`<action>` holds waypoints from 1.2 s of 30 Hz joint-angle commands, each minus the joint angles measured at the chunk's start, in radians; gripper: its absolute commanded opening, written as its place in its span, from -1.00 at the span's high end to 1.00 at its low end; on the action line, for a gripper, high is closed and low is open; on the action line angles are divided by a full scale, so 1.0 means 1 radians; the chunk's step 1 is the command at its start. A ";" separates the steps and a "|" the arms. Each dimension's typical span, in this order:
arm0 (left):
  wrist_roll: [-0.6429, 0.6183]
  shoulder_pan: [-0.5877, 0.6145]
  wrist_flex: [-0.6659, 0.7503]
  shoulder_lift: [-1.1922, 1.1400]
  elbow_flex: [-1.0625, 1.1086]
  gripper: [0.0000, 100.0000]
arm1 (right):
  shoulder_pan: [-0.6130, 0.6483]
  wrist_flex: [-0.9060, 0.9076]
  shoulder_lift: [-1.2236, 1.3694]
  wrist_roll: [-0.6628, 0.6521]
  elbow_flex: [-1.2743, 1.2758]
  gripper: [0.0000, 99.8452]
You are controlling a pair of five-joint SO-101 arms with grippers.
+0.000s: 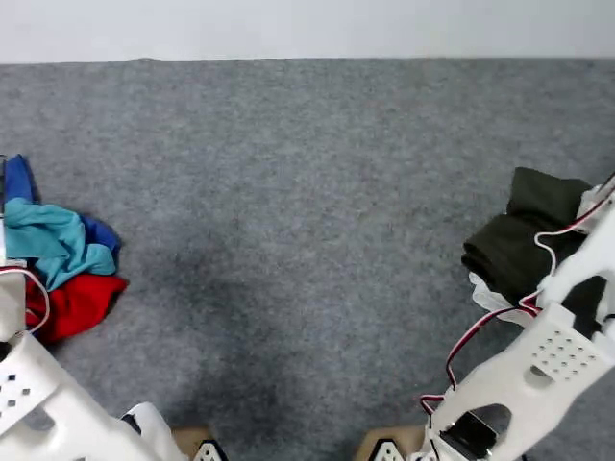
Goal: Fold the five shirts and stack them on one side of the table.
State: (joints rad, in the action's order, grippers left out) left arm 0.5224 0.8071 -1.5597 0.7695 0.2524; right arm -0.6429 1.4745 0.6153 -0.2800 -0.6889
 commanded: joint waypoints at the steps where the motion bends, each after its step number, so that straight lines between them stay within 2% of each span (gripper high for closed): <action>1: 0.008 -0.002 0.014 0.014 -0.004 0.88 | -0.022 -0.021 -0.022 0.028 -0.015 0.62; 5: 0.009 -0.002 0.014 0.014 -0.004 0.88 | -0.021 0.027 -0.064 0.130 -0.097 0.45; 12: 0.009 -0.002 0.012 0.014 -0.004 0.88 | 0.025 0.219 -0.130 0.144 -0.209 0.43; 15: 0.009 -0.002 0.012 0.014 -0.004 0.88 | 0.070 0.325 -0.127 0.144 -0.204 0.56; 18: 0.009 -0.002 0.012 0.014 -0.004 0.88 | 0.110 0.314 -0.125 0.137 -0.146 0.96; 19: 0.009 -0.002 0.012 0.014 -0.004 0.88 | 0.133 0.318 -0.124 0.133 -0.126 1.00; 21: 0.009 -0.002 0.012 0.014 -0.004 0.88 | 0.168 0.318 -0.124 0.141 -0.066 0.90; 24: 0.009 -0.002 0.012 0.014 -0.004 0.88 | 0.217 0.298 -0.117 0.175 0.011 0.99; 32: 0.009 -0.002 0.012 0.012 -0.004 0.88 | 0.352 0.294 0.087 0.195 0.092 0.98; 36: 0.009 -0.002 0.012 0.012 -0.004 0.88 | 0.363 0.303 0.122 0.195 0.071 0.98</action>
State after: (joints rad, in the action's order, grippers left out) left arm 0.5224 0.8071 -1.5597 0.7695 0.2524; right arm -0.2946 1.7538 0.7472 -0.0959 -0.5938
